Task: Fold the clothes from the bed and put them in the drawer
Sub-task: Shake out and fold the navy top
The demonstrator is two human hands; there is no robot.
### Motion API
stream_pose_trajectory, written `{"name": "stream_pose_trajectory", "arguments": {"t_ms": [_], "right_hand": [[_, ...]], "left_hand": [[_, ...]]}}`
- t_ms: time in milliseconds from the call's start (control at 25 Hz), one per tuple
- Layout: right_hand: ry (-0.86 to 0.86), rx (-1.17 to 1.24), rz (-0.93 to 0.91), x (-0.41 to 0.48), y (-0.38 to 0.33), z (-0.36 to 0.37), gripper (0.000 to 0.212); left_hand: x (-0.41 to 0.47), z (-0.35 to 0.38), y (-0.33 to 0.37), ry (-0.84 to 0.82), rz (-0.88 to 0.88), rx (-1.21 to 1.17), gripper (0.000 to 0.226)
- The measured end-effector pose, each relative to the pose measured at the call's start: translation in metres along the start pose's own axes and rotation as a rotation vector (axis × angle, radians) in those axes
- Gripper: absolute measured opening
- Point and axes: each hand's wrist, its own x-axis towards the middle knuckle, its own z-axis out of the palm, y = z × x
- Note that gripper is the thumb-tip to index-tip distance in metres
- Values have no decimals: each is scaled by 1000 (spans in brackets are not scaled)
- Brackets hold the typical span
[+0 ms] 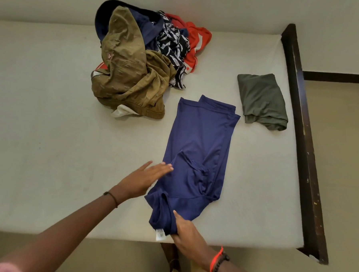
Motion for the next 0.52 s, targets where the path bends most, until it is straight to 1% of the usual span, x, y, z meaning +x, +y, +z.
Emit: {"name": "stream_pose_trajectory", "arguments": {"t_ms": [40,80,120,160,240,280,360,400,440,520], "right_hand": [[-13,-5,-7,-2,3,-1,31],[-20,-16,-11,-4,4,-3,34],[-19,-24,-3,-6,8,-5,37],[-30,-14,16,-7,8,-7,40],[-60,32,47,-11,13,-11,42],[-56,46,45,-14,15,-14,39],[-31,89,21,-25,14,-20,23],[-19,113,14,-31,14,-25,18],[-29,133,22,-37,16,-29,21],[-87,156,7,-50,12,-41,25]], "left_hand": [[11,12,-2,-23,134,109,81],[23,23,-4,-55,226,182,77],[34,33,-4,-98,271,225,74],[43,41,-2,-140,291,250,77],[56,53,1,-192,312,290,91],[58,54,5,-218,304,301,96],[54,52,13,-244,286,300,95],[50,53,16,-219,294,289,90],[44,52,20,-175,315,268,86],[28,59,28,-108,350,202,85]]}}
